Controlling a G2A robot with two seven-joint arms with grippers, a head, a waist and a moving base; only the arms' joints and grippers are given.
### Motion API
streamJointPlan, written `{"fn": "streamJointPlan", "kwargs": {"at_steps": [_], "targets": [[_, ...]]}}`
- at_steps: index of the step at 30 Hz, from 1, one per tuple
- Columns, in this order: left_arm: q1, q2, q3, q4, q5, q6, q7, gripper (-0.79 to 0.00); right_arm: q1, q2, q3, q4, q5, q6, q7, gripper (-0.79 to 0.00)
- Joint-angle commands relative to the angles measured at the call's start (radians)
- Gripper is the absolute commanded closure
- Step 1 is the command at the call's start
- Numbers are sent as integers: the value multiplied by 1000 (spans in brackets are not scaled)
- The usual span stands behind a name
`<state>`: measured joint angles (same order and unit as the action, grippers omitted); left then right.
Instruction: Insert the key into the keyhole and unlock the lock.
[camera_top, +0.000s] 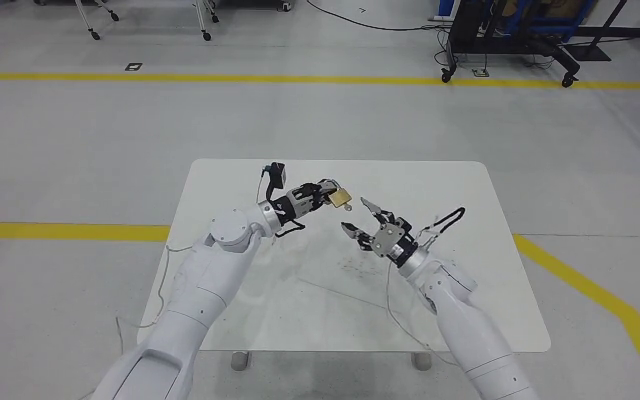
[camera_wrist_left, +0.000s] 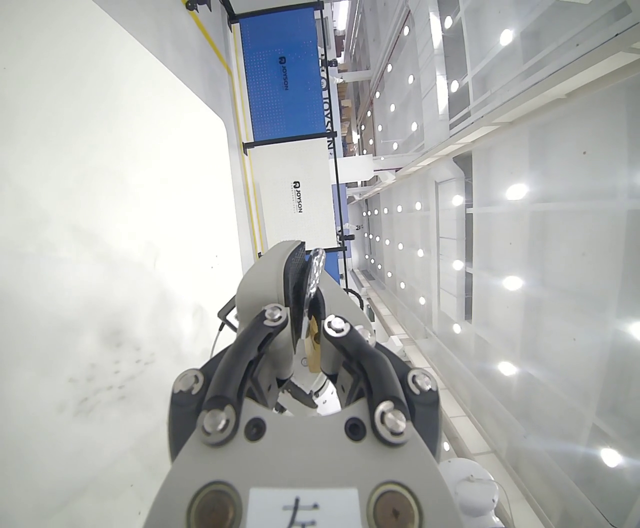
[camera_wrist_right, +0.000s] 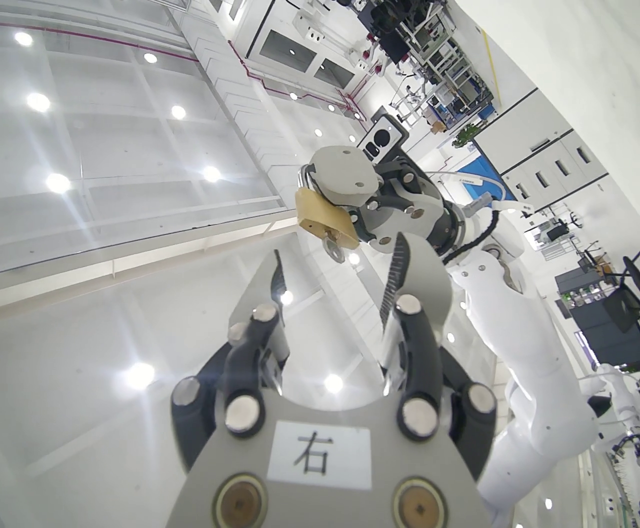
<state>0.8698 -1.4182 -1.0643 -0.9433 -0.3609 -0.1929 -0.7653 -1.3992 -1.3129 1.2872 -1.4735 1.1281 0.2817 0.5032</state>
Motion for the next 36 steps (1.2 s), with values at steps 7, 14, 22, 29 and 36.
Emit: {"fn": "streamJointPlan", "kwargs": {"at_steps": [7,14,22,29,36], "targets": [[-9,2,27,10,89,45,19,0,-44,13,87,-49,-56,-77,-82,-785],[-28,2,110,16,336,112,77,0,-136,31,232,-186,-161,-169,-262,-785],[-41,-4,230,18,609,138,61,0,-154,33,251,-214,-186,-178,-289,-785],[-52,-10,259,31,650,141,13,-357,-154,33,251,-214,-186,-178,-289,-785],[-65,-7,236,41,628,121,-19,-785,-154,33,251,-214,-186,-178,-289,-785]]}}
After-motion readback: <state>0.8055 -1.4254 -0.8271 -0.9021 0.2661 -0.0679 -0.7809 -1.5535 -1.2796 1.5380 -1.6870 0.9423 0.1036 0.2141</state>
